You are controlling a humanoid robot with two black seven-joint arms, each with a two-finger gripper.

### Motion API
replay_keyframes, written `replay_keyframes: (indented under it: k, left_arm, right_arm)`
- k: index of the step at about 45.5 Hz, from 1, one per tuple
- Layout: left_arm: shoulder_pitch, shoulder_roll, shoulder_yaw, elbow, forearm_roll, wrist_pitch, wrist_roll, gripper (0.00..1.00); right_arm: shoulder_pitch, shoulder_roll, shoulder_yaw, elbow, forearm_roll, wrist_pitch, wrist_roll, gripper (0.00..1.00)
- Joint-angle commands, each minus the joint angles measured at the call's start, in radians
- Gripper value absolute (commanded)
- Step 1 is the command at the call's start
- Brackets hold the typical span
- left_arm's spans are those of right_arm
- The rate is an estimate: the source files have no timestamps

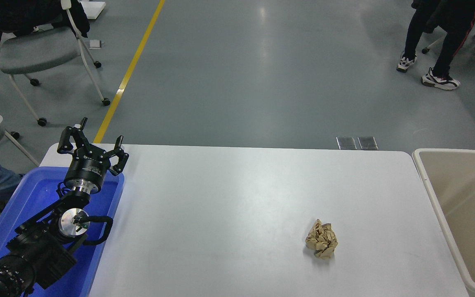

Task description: Dispose of the paper cup in the dustbin

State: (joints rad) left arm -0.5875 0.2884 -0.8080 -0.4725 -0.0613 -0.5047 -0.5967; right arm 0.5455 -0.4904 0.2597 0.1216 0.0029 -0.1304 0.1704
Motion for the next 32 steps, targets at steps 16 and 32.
replay_keyframes:
  k: [16,32]
  left_arm:
    - [0.000,0.000,0.000,0.000,0.000,0.000,0.000,1.00]
    - [0.000,0.000,0.000,0.000,0.000,0.000,0.000,1.00]
  right_arm:
    - [0.022,0.065,0.062,-0.080,0.014,-0.009,-0.025,0.00]
    - [0.039,0.064,0.039,-0.083,0.009,-0.028,-0.023,1.00]
